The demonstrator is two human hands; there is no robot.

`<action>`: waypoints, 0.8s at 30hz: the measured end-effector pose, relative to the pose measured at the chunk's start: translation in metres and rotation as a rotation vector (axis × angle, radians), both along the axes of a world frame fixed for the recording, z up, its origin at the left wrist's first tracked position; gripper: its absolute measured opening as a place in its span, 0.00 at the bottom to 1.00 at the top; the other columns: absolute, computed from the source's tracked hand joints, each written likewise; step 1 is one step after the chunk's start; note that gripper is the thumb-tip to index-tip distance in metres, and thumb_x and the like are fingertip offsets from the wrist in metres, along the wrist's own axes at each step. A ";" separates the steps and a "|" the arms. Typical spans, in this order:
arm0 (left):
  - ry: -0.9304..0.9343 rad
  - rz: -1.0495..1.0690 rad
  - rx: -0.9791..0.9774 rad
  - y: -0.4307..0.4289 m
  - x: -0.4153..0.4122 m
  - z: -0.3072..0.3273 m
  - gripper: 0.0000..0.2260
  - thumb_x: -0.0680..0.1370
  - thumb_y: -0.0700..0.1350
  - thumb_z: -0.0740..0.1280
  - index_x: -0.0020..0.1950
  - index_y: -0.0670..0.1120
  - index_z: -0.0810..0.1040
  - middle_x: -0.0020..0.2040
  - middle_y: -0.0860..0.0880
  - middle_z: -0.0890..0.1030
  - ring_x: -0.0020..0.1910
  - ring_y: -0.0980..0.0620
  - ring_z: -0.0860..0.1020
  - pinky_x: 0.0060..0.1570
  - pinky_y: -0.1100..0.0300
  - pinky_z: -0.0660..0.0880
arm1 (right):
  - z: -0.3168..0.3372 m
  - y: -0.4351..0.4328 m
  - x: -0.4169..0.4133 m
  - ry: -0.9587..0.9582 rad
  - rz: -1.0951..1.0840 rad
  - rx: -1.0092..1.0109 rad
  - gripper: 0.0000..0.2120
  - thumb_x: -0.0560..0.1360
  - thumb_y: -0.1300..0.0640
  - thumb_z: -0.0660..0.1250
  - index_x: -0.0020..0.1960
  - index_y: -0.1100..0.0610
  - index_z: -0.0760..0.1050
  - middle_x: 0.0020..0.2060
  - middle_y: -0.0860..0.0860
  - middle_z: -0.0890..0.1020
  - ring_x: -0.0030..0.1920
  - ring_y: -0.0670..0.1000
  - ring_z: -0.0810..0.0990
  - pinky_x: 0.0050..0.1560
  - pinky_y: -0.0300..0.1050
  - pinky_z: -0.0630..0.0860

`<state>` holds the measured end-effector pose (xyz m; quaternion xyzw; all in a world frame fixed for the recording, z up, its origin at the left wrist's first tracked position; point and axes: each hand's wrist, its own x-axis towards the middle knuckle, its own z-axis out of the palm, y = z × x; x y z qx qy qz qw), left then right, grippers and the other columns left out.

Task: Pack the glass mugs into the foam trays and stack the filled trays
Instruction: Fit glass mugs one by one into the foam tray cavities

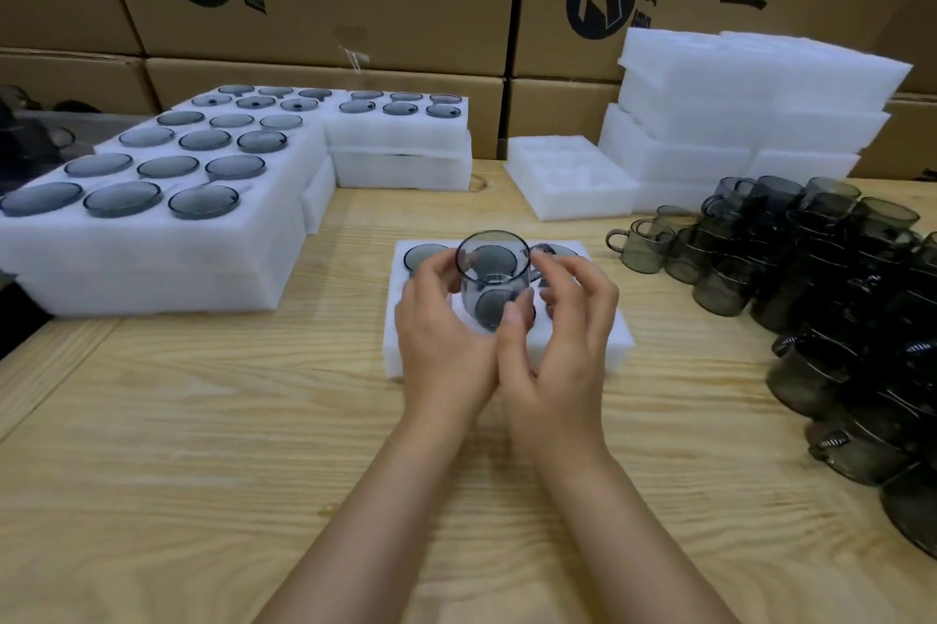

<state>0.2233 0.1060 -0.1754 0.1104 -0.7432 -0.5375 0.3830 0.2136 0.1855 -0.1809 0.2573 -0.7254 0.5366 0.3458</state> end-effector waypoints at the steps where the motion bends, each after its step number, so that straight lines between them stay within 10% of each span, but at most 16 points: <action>1: 0.008 0.000 0.001 -0.005 0.002 0.000 0.23 0.61 0.61 0.74 0.53 0.61 0.69 0.54 0.62 0.77 0.60 0.55 0.74 0.58 0.60 0.71 | 0.000 -0.002 0.002 -0.051 0.040 -0.015 0.20 0.75 0.57 0.60 0.66 0.61 0.69 0.62 0.52 0.68 0.62 0.44 0.69 0.63 0.41 0.68; 17: 0.128 0.020 -0.318 -0.046 0.020 -0.026 0.32 0.68 0.48 0.73 0.70 0.52 0.65 0.55 0.50 0.74 0.55 0.67 0.70 0.56 0.74 0.65 | -0.001 -0.012 0.009 -0.445 0.351 0.205 0.30 0.77 0.51 0.61 0.70 0.35 0.48 0.71 0.34 0.61 0.75 0.47 0.54 0.74 0.53 0.54; 20: 0.089 0.016 -0.305 -0.055 0.018 -0.027 0.31 0.68 0.45 0.73 0.70 0.46 0.69 0.56 0.49 0.74 0.54 0.67 0.71 0.56 0.72 0.66 | -0.005 -0.015 0.010 -0.364 0.323 0.334 0.30 0.78 0.50 0.57 0.74 0.42 0.45 0.64 0.22 0.55 0.70 0.29 0.48 0.75 0.51 0.43; 24: 0.025 -0.049 -0.239 -0.062 0.017 -0.028 0.31 0.69 0.45 0.71 0.72 0.43 0.68 0.56 0.48 0.75 0.55 0.56 0.75 0.58 0.64 0.70 | -0.006 -0.017 0.009 -0.294 0.247 0.441 0.29 0.78 0.47 0.54 0.76 0.48 0.48 0.69 0.39 0.67 0.69 0.28 0.53 0.74 0.48 0.36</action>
